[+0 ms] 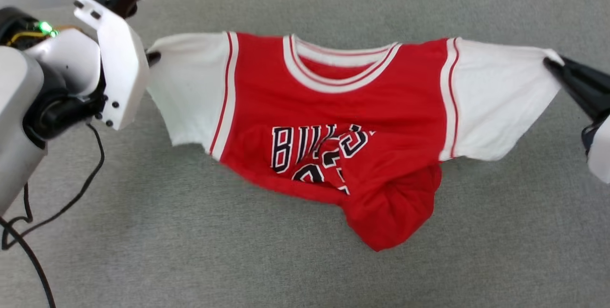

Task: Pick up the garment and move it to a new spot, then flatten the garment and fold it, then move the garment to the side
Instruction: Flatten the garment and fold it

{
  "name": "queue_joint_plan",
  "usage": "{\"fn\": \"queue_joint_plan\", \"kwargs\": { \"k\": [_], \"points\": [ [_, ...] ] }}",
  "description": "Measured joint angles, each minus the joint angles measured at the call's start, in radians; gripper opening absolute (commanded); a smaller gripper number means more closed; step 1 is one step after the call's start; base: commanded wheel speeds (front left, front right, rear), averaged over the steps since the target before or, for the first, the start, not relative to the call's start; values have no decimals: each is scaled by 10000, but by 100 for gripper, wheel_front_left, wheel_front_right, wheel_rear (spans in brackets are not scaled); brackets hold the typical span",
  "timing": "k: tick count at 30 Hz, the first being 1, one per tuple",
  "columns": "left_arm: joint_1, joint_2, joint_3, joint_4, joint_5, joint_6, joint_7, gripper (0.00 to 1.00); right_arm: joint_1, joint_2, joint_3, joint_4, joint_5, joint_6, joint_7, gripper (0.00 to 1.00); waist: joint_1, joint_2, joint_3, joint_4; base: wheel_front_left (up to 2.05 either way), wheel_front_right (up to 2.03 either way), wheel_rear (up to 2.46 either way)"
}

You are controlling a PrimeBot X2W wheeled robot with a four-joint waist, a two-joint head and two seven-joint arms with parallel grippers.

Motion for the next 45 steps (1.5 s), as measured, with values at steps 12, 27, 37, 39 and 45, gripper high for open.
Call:
{"fn": "queue_joint_plan", "kwargs": {
  "k": [12,27,37,39,45],
  "points": [
    [-1723,-136,589,-336,556,0,-1900,0,-2303,-217,-585,186,-449,0,54,0,0,0,-763,459,0,0,0],
    [-4897,-1563,1124,1647,2359,190,-4079,0,-8117,855,1198,3239,-1524,0,144,0,0,0,449,705,0,0,0],
    [-7505,-2153,1335,3195,2966,92,-5156,0,-11308,1647,1893,5331,-2102,0,-700,0,1,0,1520,724,0,0,0],
    [-7864,-2211,1337,3432,2986,69,-5419,0,-11841,1797,1960,5724,-2173,0,-903,0,1,0,1669,734,0,0,0],
    [-8353,-2357,1250,4144,2932,15,-5979,0,-12803,2161,2481,6686,-2190,0,-1373,0,1,0,1976,823,0,0,0]
  ]
}}
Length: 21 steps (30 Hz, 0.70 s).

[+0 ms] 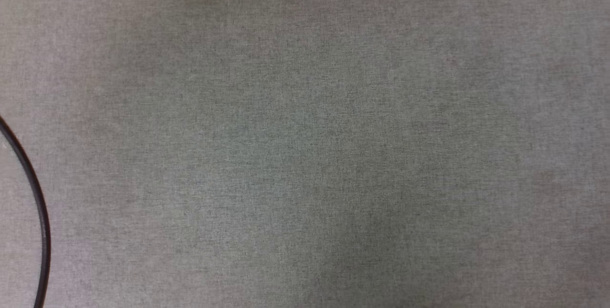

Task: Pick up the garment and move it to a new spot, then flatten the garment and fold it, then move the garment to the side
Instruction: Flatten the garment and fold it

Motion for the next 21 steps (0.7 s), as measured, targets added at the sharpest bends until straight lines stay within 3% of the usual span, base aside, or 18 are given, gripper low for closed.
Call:
{"fn": "queue_joint_plan", "kwargs": {
  "k": [9,21],
  "points": [
    [1244,-63,-813,512,-610,-15,-656,0,848,337,1120,907,700,0,-729,0,1,0,32,28,0,0,0],
    [5795,694,-1557,-192,-2105,-12,-2105,0,4599,364,3152,727,2322,0,-2071,0,0,0,-1063,-61,0,0,0]
  ]
}}
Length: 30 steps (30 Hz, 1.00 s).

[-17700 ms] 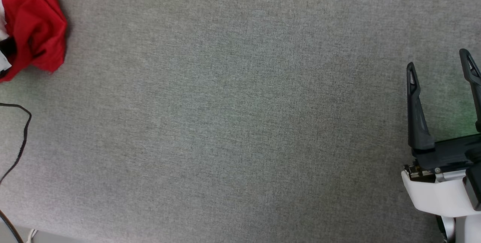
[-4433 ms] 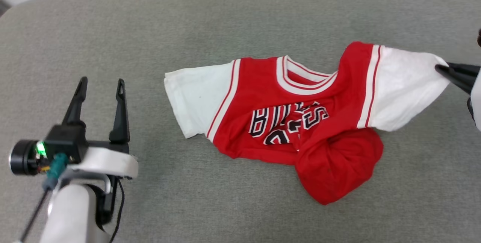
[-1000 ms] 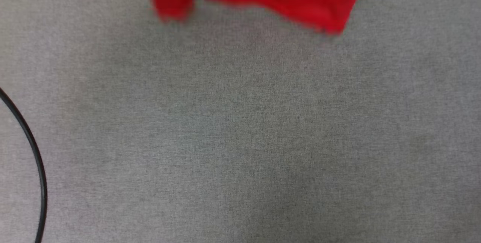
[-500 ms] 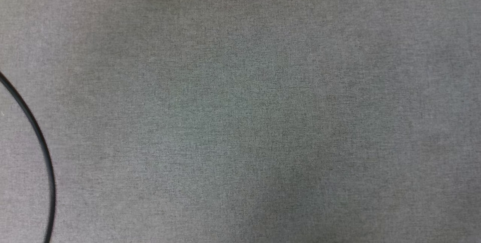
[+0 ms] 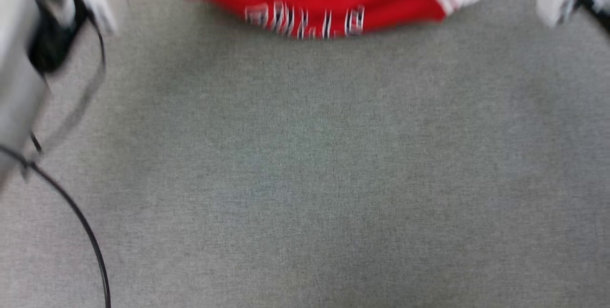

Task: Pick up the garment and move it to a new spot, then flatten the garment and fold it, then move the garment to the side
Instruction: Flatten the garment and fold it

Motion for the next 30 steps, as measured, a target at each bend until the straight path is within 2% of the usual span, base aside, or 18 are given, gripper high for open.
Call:
{"fn": "queue_joint_plan", "kwargs": {
  "k": [7,14,22,27,30],
  "points": [
    [3503,583,-213,-966,-790,631,-754,0,2518,-439,683,-570,880,0,-658,0,0,0,-893,-45,0,0,0],
    [6865,1438,-362,-2757,-1620,1845,-1116,0,4918,-1097,1127,-1214,1475,2,-959,0,-1,0,-1838,-131,0,0,0],
    [9782,2353,-453,-4280,-2456,3170,-1300,0,7401,-1824,947,-1730,1781,0,-1095,0,-2,0,-2815,-233,0,0,0],
    [11085,2646,-500,-4794,-2725,3772,-1386,0,9100,-2163,627,-2031,1847,0,-1122,0,-3,0,-3370,-247,0,0,0],
    [11798,2663,-403,-5045,-2999,3948,-1459,0,10261,-2311,305,-2222,1889,0,-1124,0,-3,0,-3651,-226,0,0,0]
  ]
}}
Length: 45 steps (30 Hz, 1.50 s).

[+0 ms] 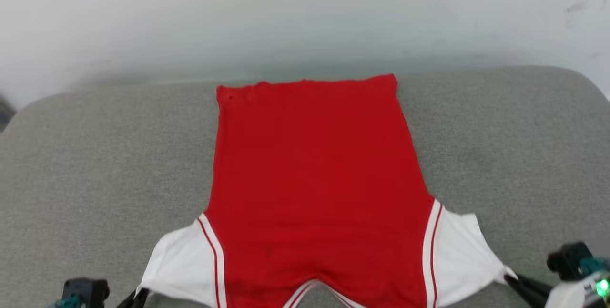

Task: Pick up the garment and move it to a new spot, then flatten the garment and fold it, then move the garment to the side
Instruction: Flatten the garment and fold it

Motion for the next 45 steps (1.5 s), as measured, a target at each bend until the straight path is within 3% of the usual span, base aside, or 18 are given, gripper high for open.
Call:
{"fn": "queue_joint_plan", "kwargs": {
  "k": [4,11,12,13,21,25,29,35,41,45],
  "points": [
    [883,96,251,-219,-69,339,-23,0,1391,-165,-663,-336,48,2,-52,0,0,0,-262,72,0,0,0],
    [1720,-153,1104,-648,314,529,-25,0,2677,-111,-2084,-911,-347,2,389,3,0,0,-225,212,0,0,0],
    [1768,-182,1210,-711,437,552,-25,0,2737,-54,-2303,-1039,-449,2,508,36,0,0,-194,230,0,0,0],
    [1787,-182,1256,-761,577,554,-25,0,2744,-33,-2523,-1200,-654,2,533,100,0,0,-155,245,0,0,0],
    [1554,-261,1762,-1444,1511,731,-27,0,2016,-468,-5298,-2832,-1766,0,1586,100,1,0,379,377,0,0,0],
    [1293,-274,1946,-1799,1894,815,-38,0,826,-865,-7110,-3799,-2339,-2,2276,100,2,0,861,498,0,0,0],
    [861,-274,2075,-2148,2257,901,-38,0,-732,-953,-7883,-4823,-2460,0,3312,100,3,0,1499,701,0,0,0],
    [234,-495,2245,-2775,2757,1041,-40,0,-3841,-913,-7357,-5336,-2309,0,5482,100,4,1,2694,1079,0,0,0],
    [-239,-855,2479,-3267,3218,1074,-40,0,-6827,-665,-5567,-4253,-1664,0,8778,100,5,0,3908,1552,0,0,0],
    [-337,-1137,2612,-3463,3549,1064,-40,0,-8052,-474,-4594,-3248,-836,0,11547,100,6,0,4601,1921,0,0,0]
  ]
}}
